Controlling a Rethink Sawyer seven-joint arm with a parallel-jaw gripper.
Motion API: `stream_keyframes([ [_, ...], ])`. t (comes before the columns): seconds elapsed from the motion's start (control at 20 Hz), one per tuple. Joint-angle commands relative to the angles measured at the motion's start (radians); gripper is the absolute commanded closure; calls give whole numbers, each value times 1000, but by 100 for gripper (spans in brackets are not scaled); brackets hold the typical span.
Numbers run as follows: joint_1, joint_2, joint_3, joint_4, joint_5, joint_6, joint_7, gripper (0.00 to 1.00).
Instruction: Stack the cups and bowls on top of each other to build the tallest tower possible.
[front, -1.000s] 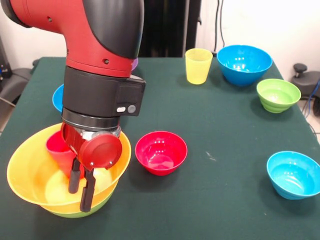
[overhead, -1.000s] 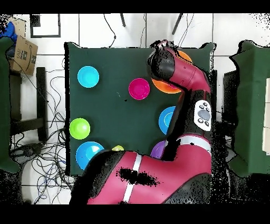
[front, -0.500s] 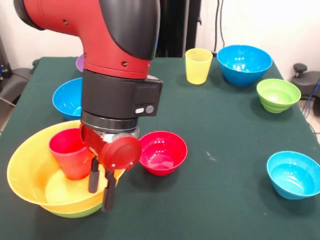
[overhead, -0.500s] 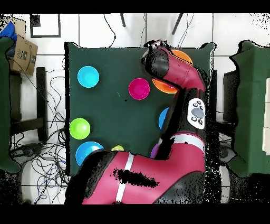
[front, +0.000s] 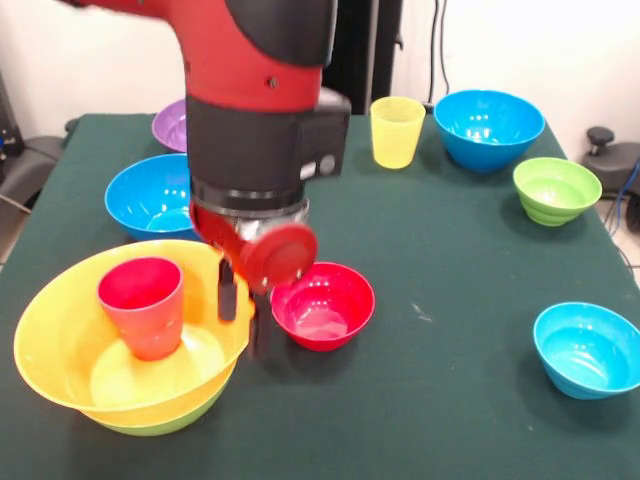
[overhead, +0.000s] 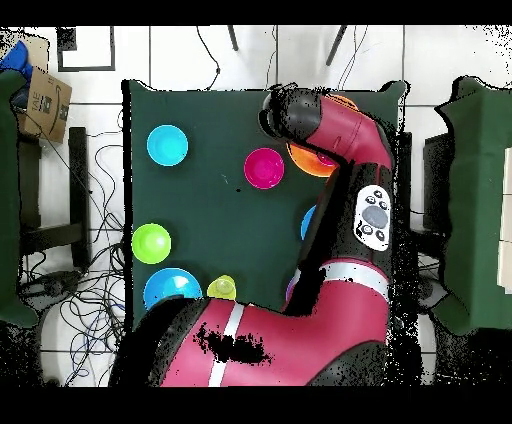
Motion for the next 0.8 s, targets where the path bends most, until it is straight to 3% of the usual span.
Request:
stream_keyframes([
  [0.05, -15, -133, 110, 41, -118, 327, -306, 0],
  [0.3, -41, -201, 166, 105, -161, 400, -442, 0],
  [0.55, -98, -258, 287, 164, -223, 473, -732, 0],
  [0.8, -135, -295, 347, 180, -283, 542, -914, 0],
])
